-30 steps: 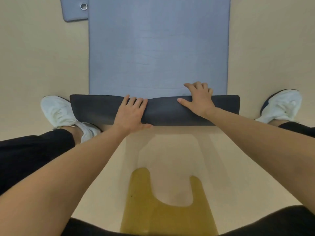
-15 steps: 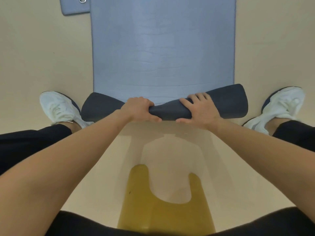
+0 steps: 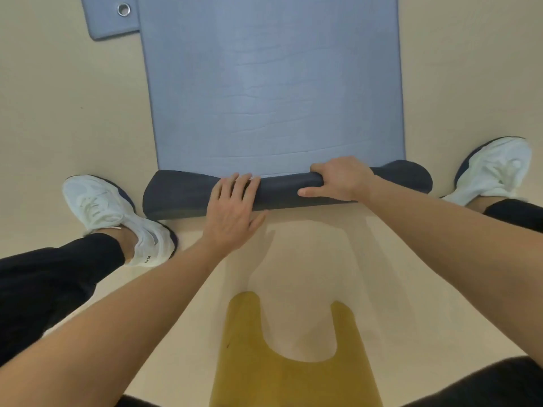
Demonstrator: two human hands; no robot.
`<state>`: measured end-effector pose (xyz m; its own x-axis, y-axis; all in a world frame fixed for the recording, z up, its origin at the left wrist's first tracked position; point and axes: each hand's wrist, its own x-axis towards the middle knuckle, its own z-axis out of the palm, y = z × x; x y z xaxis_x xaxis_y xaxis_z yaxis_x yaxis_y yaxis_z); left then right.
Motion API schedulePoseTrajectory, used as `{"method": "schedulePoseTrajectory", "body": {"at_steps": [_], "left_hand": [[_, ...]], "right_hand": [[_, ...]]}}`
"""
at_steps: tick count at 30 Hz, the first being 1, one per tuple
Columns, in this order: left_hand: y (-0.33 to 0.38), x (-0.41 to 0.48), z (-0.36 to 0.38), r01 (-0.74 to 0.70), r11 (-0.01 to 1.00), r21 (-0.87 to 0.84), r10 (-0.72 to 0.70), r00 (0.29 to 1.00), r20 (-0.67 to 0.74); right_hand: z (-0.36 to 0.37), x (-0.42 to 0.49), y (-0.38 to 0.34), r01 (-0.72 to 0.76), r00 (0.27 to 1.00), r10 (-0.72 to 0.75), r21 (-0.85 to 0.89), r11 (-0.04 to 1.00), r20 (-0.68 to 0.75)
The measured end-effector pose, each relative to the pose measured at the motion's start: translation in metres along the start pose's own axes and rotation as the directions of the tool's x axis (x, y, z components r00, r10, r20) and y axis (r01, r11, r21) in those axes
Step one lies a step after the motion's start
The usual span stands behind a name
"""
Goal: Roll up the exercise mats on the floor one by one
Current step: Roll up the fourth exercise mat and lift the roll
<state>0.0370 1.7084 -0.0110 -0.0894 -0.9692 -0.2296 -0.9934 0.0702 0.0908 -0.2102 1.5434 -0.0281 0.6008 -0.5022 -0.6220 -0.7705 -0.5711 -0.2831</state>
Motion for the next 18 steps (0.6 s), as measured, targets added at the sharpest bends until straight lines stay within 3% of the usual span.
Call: {"method": "schedulePoseTrajectory", "body": {"at_steps": [4, 9, 12, 15, 18], "left_hand": [[0.005, -0.001, 0.016, -0.007, 0.999, 0.051, 0.001, 0.994, 0.113], [-0.009, 0.034, 0.016, 0.006, 0.999, 0.041, -0.011, 0.993, 0.122], [-0.014, 0.058, 0.015, 0.025, 1.0, 0.002, -0.025, 0.995, 0.097], [-0.028, 0.085, 0.014, 0.004, 0.999, -0.039, 0.002, 0.99, 0.141], [-0.044, 0.112, 0.011, 0.011, 0.992, -0.129, 0.022, 0.968, 0.251]], "right_hand": [[-0.008, 0.022, 0.009, -0.011, 1.0, 0.011, 0.008, 1.0, 0.028], [-0.019, 0.042, 0.018, -0.036, 0.999, 0.038, -0.044, 0.998, 0.024], [-0.026, 0.047, 0.019, -0.097, 0.994, 0.088, -0.155, 0.983, -0.062], [-0.032, 0.045, 0.015, -0.199, 0.962, 0.165, -0.145, 0.969, -0.216], [-0.018, 0.022, 0.016, -0.122, 0.896, 0.028, -0.184, 0.975, -0.443]]}}
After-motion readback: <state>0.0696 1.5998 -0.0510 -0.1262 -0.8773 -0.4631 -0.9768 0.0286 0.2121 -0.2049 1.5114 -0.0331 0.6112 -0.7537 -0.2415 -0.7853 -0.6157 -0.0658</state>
